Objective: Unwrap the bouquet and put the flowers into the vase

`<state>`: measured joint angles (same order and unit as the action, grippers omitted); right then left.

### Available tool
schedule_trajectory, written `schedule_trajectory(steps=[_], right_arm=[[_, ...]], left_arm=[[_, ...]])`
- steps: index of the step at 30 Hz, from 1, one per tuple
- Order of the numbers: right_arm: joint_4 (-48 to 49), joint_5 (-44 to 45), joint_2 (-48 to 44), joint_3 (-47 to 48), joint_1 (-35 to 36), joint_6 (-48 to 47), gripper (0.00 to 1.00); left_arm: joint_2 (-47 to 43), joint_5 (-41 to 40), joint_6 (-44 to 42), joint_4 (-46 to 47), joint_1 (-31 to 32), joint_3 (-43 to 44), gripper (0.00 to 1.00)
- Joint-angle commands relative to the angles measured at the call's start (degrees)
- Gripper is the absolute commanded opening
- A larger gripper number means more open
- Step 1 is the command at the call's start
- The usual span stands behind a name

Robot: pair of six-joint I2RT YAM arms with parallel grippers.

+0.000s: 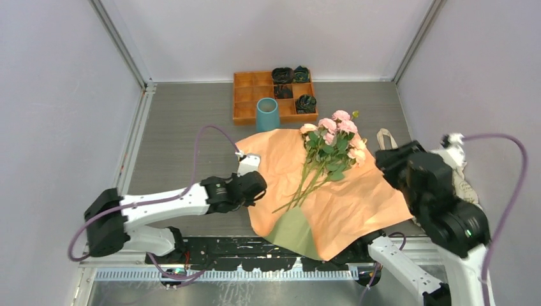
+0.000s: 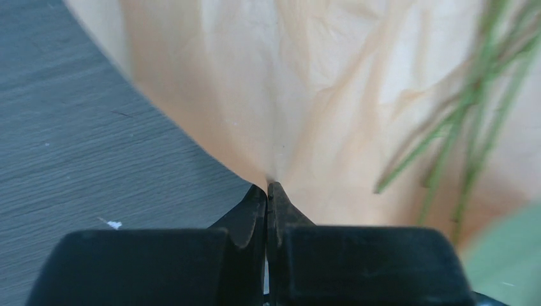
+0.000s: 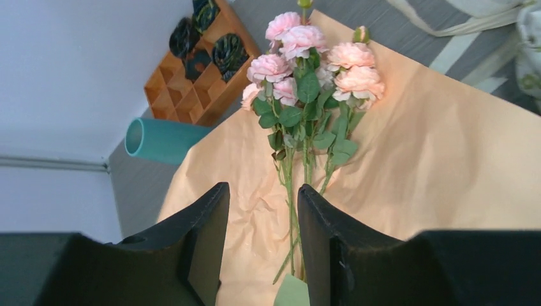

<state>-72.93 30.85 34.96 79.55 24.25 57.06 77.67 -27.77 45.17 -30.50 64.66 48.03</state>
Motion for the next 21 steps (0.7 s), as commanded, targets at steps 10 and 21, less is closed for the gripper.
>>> schedule_trajectory(steps=[10,21], right_arm=[[26.36,-20.66,23.28,-20.72,-0.09,-7.03,0.46],[30.96,-23.64,27.01,-30.50,0.01,-7.61,0.45]], left_arm=[[-26.32,-8.28,-4.96,-10.55,2.26,9.71,0.12],[-17.98,5.78,-13.06,1.36,2.26,6.80,0.11]])
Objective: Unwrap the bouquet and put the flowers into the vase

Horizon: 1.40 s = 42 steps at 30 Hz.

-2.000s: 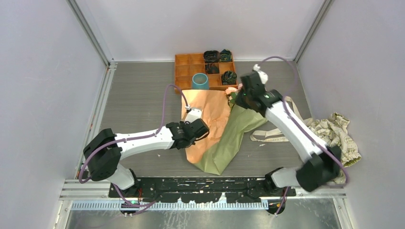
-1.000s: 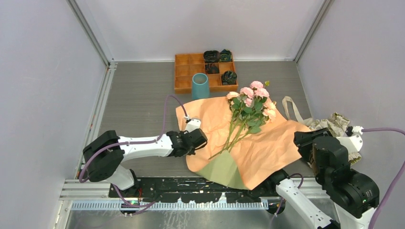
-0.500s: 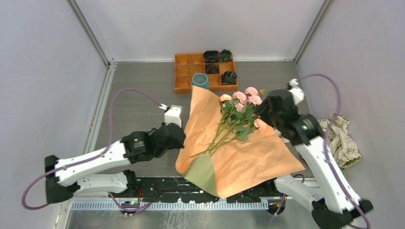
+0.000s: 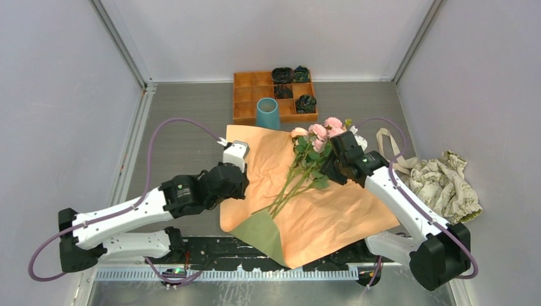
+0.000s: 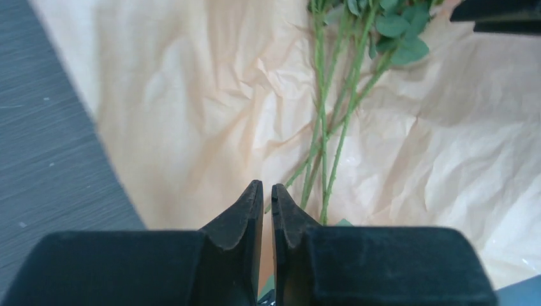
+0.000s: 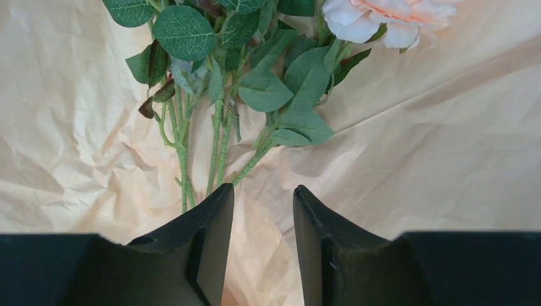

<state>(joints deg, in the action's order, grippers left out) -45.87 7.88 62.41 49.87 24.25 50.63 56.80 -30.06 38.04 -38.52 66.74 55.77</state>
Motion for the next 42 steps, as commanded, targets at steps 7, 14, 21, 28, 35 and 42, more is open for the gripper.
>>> schedule_trajectory(steps=[7,14,21,28,35,42], right_arm=[[4.75,-2.08,-1.97,-2.14,-0.06,-1.29,0.45],[3.65,-1.82,-2.33,-1.14,0.01,-2.81,0.45],[5.19,-3.27,1.91,1.51,0.00,-4.38,0.49],[10.43,-5.42,13.92,6.89,0.05,-4.15,0.46],[12.21,-5.24,25.12,15.60,0.53,-4.85,0.42],[11.21,-3.06,35.12,22.09,0.70,-5.98,0.40]], left_arm=[[17.83,11.41,-8.54,14.10,0.17,1.51,0.05],[27.54,18.71,-8.05,16.97,-0.26,-0.46,0.01],[18.58,34.71,-5.47,15.92,0.33,-9.79,0.01],[2.65,39.74,3.11,11.65,6.61,-20.86,0.02],[-12.60,41.29,11.95,13.38,9.15,-30.68,0.04],[-19.85,42.54,17.39,18.39,9.47,-38.33,0.06]])
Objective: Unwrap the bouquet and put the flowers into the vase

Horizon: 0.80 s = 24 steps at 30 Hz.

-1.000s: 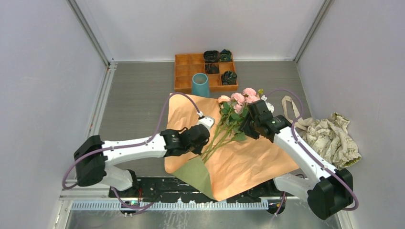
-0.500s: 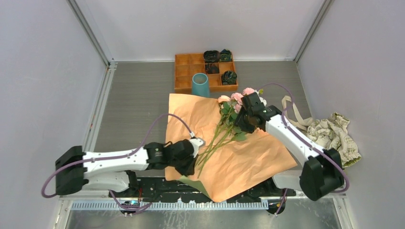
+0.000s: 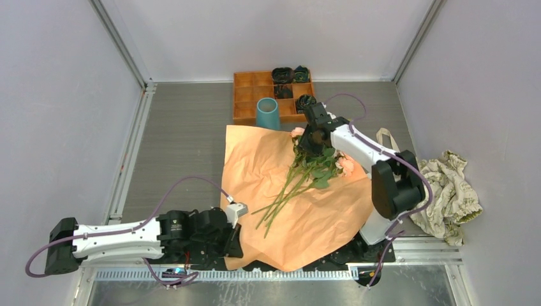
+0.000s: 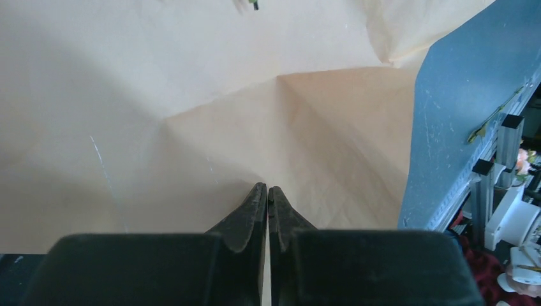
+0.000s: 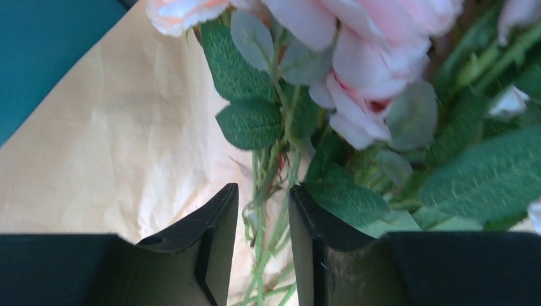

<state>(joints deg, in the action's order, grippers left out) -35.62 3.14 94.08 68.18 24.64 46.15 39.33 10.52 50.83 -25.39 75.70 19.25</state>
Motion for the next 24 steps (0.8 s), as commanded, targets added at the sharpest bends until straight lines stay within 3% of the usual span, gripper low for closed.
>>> schedule_trajectory(steps=[1,8,10,24], right_arm=[[0.91,1.88,4.48,4.05,0.32,-1.44,0.40],[1.34,3.27,9.59,5.50,0.31,-1.49,0.38],[1.55,3.04,11.04,6.00,0.32,-1.50,0.37],[2.09,2.68,13.42,8.39,0.29,-2.01,0.11]], left_arm=[[-3.06,1.85,5.03,5.62,0.74,-2.56,0.06],[-4.22,0.98,6.26,6.51,1.75,-4.52,0.07],[-2.02,-1.19,4.93,2.83,2.40,-2.32,0.08],[10.90,-33.77,-6.87,-16.57,5.01,28.85,0.10]])
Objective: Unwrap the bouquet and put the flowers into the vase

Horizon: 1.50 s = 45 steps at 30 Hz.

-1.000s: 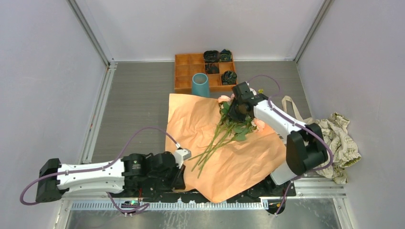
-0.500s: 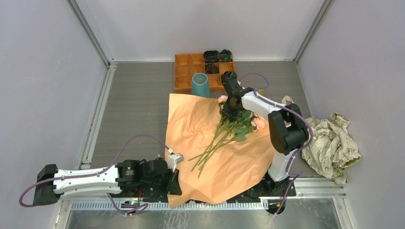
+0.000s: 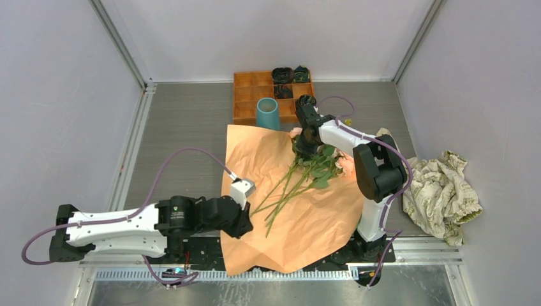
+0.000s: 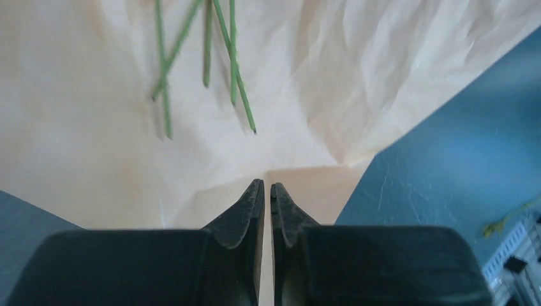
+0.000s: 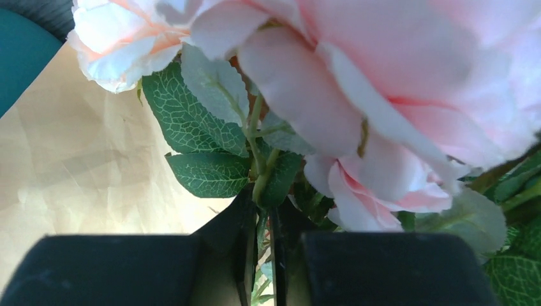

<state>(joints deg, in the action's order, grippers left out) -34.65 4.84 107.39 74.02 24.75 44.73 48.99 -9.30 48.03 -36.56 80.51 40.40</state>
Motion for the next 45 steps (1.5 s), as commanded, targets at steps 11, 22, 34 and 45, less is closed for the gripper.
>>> schedule_trajectory(steps=[11,22,34,45], right_arm=[[-0.91,1.19,-7.71,2.88,0.21,-0.74,0.01],[-7.82,7.82,-22.53,2.97,1.08,-6.06,0.01],[-8.94,10.90,-29.80,2.24,2.11,-10.38,0.01],[-8.70,8.56,-30.16,1.96,3.35,-10.54,0.01]], left_arm=[[3.47,-27.02,-10.24,-4.12,-0.82,17.42,0.25],[7.42,-16.76,-14.04,7.39,-7.19,15.79,0.34],[15.86,-6.69,-19.18,16.51,-11.27,19.09,0.48],[28.38,5.58,-23.07,22.82,-15.52,25.88,0.54]])
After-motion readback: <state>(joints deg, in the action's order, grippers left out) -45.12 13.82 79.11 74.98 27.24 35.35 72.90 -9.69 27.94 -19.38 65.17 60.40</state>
